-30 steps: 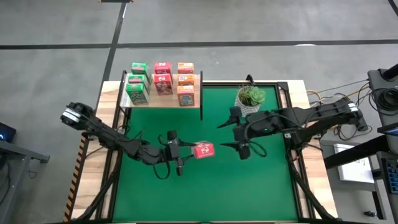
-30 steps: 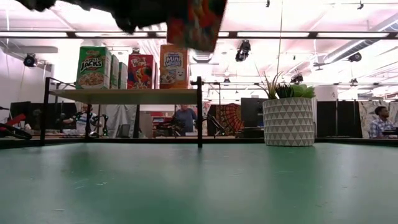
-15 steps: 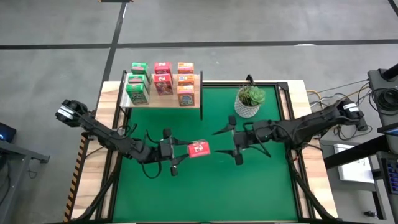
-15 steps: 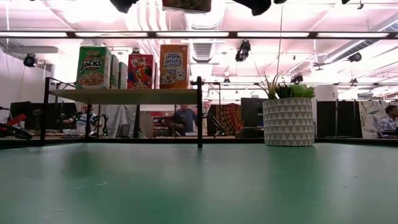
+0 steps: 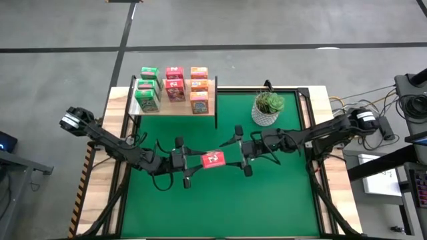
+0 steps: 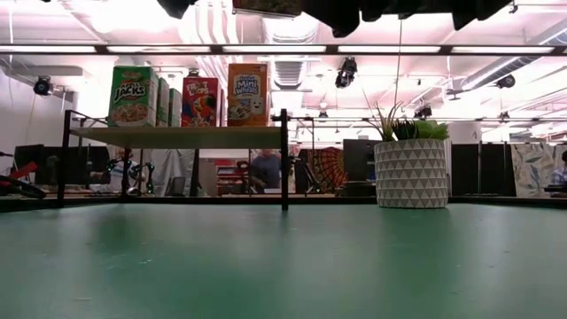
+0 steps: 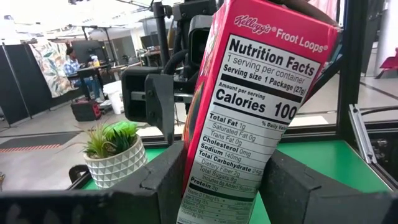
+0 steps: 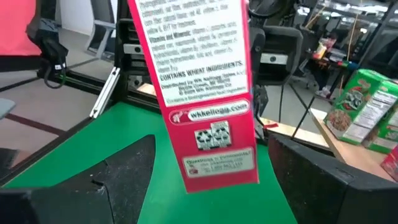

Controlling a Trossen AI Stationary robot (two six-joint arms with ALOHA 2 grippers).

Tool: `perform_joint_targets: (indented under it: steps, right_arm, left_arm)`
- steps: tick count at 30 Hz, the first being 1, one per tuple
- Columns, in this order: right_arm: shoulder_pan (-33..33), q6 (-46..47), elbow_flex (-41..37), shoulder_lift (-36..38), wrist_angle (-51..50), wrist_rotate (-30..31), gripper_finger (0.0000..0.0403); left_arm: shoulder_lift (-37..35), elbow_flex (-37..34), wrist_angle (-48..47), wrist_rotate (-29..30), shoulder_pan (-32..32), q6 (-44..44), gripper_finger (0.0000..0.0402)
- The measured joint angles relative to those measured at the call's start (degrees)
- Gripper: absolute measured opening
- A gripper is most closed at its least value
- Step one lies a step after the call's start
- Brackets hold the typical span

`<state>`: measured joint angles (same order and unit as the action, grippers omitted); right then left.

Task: Stack cereal on shelf
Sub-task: Put the red cereal box on the shelf aligned with other red cereal boxes

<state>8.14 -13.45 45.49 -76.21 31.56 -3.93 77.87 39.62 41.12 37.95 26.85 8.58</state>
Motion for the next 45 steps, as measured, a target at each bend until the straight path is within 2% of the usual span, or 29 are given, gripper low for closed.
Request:
perform_joint_targets:
  steps: [6, 18, 33, 37, 45]
  right_arm:
    - [0.1, -1.4, 0.0, -2.4, 0.9, -0.1, 0.0272]
    - [0.1, -0.8, 0.0, -2.7, 1.3, 0.0, 0.0175]
    - [0.1, 0.4, 0.0, -2.8, 1.4, 0.0, 0.0162]
    - [0.1, 0.6, 0.0, -2.8, 1.4, 0.1, 0.0162]
    - [0.1, 1.7, 0.0, -2.7, 1.6, 0.1, 0.0162]
  left_arm:
    - [0.1, 0.0, 0.0, 0.0, 0.0, -0.2, 0.0162]
    - [0.1, 0.0, -0.1, -0.3, 0.0, 0.1, 0.0162]
    - [0.0, 0.0, -1.2, 0.0, 0.0, -0.3, 0.0164]
    - [0.0, 0.0, -1.7, 0.1, 0.0, -0.3, 0.0188]
    - [-1.3, 0.0, -5.1, 0.6, 0.1, -0.5, 0.0272]
